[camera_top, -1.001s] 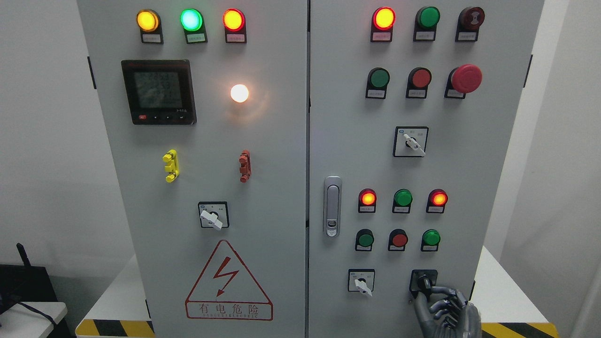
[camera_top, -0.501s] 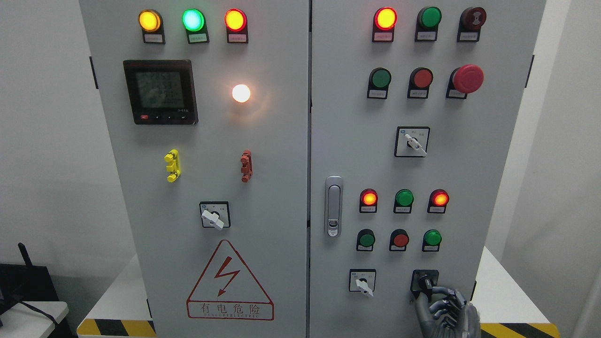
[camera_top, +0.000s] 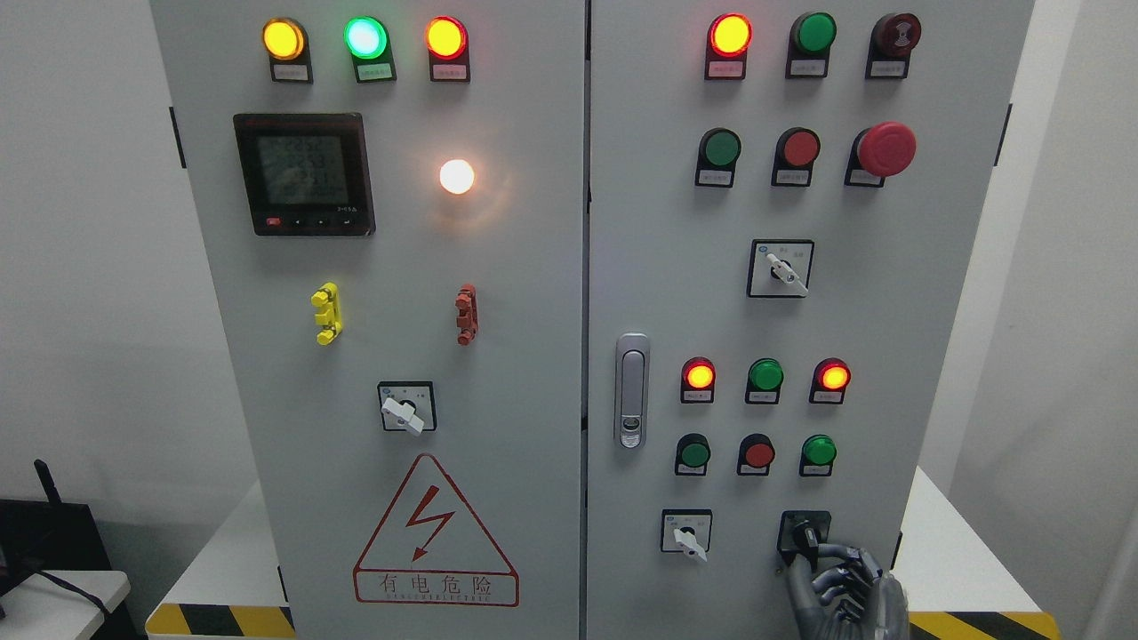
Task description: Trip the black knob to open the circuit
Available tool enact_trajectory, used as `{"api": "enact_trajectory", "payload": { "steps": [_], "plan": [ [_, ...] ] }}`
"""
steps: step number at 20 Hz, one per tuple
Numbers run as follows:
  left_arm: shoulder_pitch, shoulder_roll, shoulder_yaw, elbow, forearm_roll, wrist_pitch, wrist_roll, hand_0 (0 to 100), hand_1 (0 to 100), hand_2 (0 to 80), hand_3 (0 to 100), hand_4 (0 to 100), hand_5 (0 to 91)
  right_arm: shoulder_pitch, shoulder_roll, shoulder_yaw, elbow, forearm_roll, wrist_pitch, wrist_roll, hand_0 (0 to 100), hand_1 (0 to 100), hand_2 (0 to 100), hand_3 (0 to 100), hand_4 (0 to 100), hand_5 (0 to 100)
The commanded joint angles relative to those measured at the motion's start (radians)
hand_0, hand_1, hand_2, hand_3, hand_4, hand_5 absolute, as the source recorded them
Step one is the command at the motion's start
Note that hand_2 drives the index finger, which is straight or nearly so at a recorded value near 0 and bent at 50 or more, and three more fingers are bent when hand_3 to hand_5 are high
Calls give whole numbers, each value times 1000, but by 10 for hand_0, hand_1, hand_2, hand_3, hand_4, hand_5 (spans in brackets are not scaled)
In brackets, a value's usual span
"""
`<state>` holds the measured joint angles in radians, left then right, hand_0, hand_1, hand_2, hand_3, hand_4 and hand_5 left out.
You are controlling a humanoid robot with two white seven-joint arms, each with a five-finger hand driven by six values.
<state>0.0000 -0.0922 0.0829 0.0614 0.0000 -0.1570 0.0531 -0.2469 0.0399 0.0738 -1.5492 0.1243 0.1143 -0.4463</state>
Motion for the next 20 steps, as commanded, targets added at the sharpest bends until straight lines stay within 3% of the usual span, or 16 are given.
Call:
{"api": "enact_trajectory", "payload": {
  "steps": [1, 20],
  "plan": [
    [-8, 0, 0, 0, -34, 1, 1, 120, 389, 0, 0, 0, 0, 0, 0, 0, 0, 0, -2, 0, 574, 832, 512, 829, 881, 963],
    [-9, -1, 0, 0, -34, 1, 1, 120, 389, 0, 0, 0, 0, 1, 0, 0, -2, -3, -2, 0, 584, 805, 540, 860, 892, 966]
  ]
}}
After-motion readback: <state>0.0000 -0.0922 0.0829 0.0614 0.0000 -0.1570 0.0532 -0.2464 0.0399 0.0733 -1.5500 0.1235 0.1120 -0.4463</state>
